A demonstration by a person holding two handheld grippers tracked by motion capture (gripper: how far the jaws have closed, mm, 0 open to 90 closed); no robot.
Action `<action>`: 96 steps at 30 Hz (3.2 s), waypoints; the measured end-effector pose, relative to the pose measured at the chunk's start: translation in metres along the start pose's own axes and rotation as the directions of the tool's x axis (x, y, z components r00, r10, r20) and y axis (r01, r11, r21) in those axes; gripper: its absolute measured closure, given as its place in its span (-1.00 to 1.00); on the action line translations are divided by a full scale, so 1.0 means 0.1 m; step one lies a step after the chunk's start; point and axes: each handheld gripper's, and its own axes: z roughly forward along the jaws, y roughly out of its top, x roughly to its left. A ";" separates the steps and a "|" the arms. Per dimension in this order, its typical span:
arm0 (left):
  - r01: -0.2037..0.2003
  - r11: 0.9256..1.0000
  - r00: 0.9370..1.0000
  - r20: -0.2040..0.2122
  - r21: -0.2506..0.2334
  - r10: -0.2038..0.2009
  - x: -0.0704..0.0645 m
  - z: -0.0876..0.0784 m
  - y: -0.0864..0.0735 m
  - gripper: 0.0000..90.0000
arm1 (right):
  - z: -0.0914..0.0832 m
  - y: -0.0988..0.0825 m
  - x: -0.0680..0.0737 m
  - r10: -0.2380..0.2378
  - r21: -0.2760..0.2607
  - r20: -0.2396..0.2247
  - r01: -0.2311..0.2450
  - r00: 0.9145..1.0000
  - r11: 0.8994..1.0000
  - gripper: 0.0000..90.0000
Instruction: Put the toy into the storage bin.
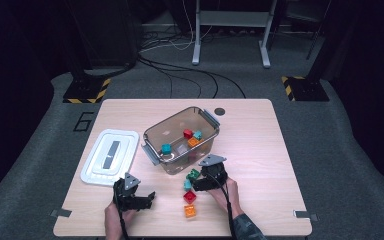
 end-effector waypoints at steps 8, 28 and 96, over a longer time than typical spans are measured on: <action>0.000 1.000 1.000 -0.001 0.000 0.000 0.00 0.00 0.00 -0.93 | 0.10 -0.02 0.03 0.001 0.030 -0.030 0.000 1.000 1.000 -0.32; 0.000 1.000 1.000 -0.001 0.000 0.000 0.00 0.00 0.00 -0.93 | 0.06 -0.05 -0.03 -0.004 0.070 -0.038 0.007 0.999 0.998 -0.03; 0.000 1.000 1.000 0.001 0.003 0.000 0.00 0.00 0.00 -0.93 | -0.22 -0.37 -0.35 0.235 0.026 0.167 -0.243 0.957 0.970 0.30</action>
